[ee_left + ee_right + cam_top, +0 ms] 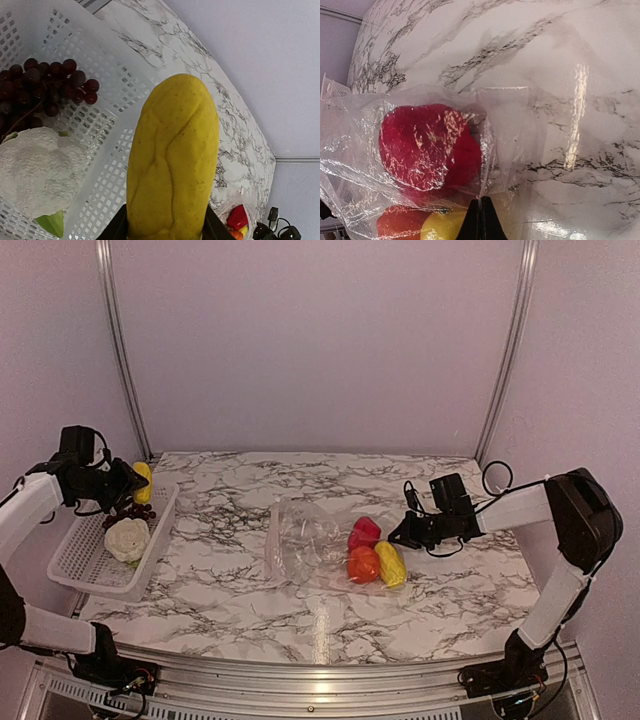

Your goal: Open the zip-top bag and remove the fake food

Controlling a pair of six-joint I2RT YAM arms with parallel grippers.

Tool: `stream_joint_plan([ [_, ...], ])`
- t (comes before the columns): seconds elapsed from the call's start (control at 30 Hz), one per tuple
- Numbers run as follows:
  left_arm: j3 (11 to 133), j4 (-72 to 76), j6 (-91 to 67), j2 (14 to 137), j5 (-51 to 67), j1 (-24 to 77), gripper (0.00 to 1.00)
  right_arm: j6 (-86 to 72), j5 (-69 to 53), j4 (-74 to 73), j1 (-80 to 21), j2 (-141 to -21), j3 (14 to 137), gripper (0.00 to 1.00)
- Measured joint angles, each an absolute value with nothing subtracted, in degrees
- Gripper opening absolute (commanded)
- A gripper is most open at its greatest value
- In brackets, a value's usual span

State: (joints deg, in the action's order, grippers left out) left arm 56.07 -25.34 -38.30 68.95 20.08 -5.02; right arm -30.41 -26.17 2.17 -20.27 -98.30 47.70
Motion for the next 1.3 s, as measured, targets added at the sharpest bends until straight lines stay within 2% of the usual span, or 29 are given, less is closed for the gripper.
stream_joint_plan([
  [0.13, 54.7, -29.69, -38.87, 68.47, 14.52, -11.18, 0.17, -30.39, -26.48, 2.57, -20.27, -98.3, 47.7, 0.0],
  [0.27, 54.54, -31.29, -38.79, 69.78, 11.81, -12.49, 0.23, -30.39, -26.65, 2.66, -20.27, -98.39, 47.7, 0.0],
  [0.57, 59.42, -31.81, -33.69, 81.08, 10.22, -12.45, 0.56, -30.35, -27.53, 2.98, -20.27, -98.94, 47.7, 0.0],
  [0.77, 61.91, -31.94, -30.44, 81.67, 11.31, -12.43, 0.75, -30.04, -28.45, 3.01, -20.27, -99.13, 47.72, 0.0],
  [0.8, 62.13, -31.88, -29.98, 81.56, 11.75, -12.38, 0.76, -30.02, -28.6, 3.01, -20.27, -99.13, 47.72, 0.0],
  [0.9, 62.17, -31.99, -28.64, 80.4, 12.91, -11.92, 0.74, -30.0, -29.1, 3.01, -20.27, -99.13, 47.72, 0.0],
  [1.03, 62.08, -31.18, -27.57, 77.25, 15.66, -8.97, 0.62, -30.0, -29.56, 3.05, -20.27, -99.13, 47.72, 0.0],
  [1.2, 59.75, -25.5, -27.83, 75.05, 21.89, 1.52, 0.45, -30.04, -30.33, 3.49, -20.27, -99.44, 47.75, 0.0],
  [1.3, 57.12, -21.47, -29.3, 75.85, 24.88, 8.78, 0.39, -30.06, -30.65, 3.66, -20.29, -99.55, 47.75, 0.0],
])
